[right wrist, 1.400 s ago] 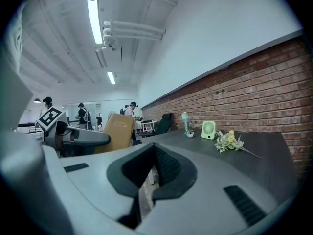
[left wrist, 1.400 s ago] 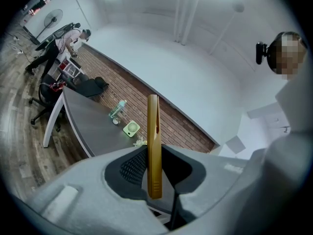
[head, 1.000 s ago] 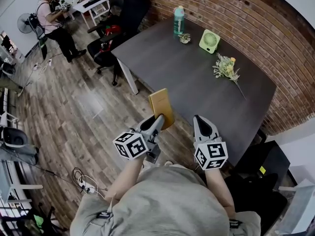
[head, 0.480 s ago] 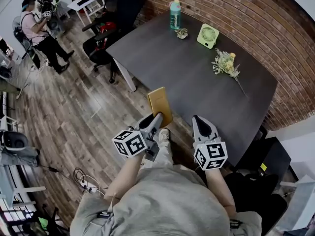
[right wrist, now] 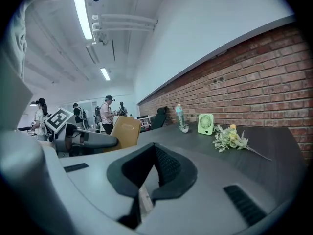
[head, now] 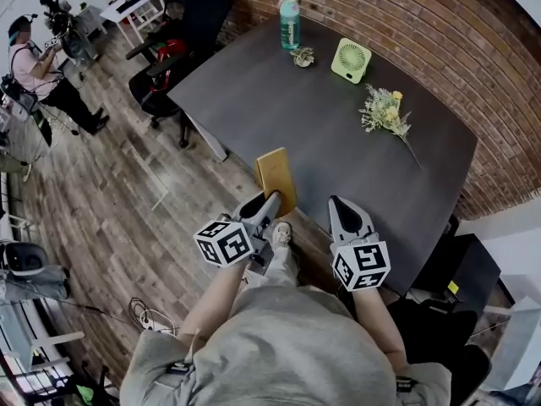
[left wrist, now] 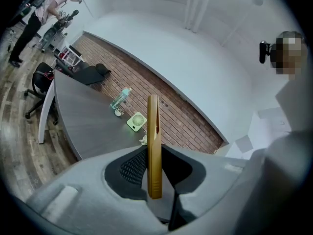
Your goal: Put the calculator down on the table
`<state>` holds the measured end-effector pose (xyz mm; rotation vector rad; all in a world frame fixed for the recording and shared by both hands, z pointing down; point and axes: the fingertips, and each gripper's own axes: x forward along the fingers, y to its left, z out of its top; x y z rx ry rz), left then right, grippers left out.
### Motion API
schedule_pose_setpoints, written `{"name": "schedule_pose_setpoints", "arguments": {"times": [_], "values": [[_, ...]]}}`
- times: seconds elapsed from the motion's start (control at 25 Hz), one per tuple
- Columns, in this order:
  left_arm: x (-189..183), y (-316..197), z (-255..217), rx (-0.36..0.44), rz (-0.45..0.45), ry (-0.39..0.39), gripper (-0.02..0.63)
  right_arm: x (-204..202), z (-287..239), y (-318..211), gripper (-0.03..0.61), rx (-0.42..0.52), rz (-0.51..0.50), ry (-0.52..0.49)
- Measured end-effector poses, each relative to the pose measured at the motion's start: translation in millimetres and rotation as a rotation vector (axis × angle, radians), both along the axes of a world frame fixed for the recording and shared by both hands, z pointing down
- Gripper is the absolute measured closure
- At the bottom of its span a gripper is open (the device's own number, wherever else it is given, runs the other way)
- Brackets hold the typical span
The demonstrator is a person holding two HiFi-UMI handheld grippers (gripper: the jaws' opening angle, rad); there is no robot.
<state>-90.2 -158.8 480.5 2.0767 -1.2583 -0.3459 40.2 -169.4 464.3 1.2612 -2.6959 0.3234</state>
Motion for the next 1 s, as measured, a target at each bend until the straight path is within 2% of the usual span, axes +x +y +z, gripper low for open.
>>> {"name": "schedule_pose_setpoints", "arguments": {"times": [1.0], "values": [[-10,-172,72,-0.193,0.127,-0.051,0.523,-20,20,-145,0.577,-0.079,0.086,0.061]]}}
